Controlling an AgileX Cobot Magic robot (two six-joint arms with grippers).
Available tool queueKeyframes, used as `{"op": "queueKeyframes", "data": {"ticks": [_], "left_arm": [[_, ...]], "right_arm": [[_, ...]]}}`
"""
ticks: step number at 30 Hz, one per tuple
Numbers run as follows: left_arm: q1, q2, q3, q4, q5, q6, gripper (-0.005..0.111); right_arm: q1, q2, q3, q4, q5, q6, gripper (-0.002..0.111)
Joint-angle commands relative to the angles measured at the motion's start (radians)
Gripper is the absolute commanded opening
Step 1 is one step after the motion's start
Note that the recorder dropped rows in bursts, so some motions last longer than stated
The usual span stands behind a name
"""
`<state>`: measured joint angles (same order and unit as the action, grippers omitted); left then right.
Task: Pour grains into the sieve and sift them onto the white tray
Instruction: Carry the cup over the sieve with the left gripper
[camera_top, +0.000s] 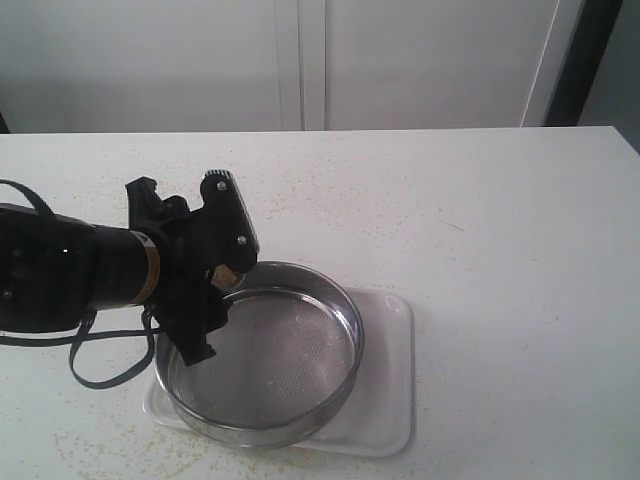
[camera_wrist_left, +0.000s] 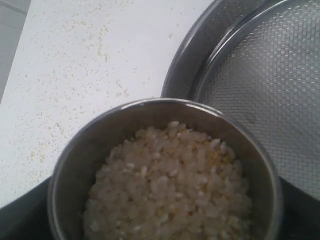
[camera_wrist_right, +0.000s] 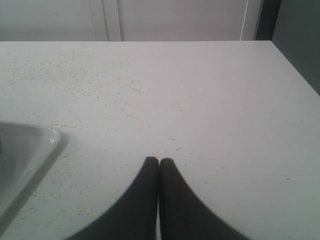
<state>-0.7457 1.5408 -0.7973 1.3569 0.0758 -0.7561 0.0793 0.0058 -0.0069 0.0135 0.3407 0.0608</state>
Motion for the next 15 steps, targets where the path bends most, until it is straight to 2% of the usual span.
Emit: {"op": "queueKeyframes", "data": {"ticks": [1,4,15], "left_arm": [[-0.006,0.008,-0.017,0.020,0.007,0.091,0.000],[-0.006,0.008,-0.017,0.020,0.031,0.155,0.000],[-0.006,0.008,-0.017,0.020,0.031,0.171,0.000]], "right_arm": [[0.002,-0.006,0.007,-0.007,-0.005,0.005,0.000],[0.002,-0.006,0.007,-0.007,-0.005,0.005,0.000],[0.002,-0.006,0.007,-0.007,-0.005,0.005,0.000]]}}
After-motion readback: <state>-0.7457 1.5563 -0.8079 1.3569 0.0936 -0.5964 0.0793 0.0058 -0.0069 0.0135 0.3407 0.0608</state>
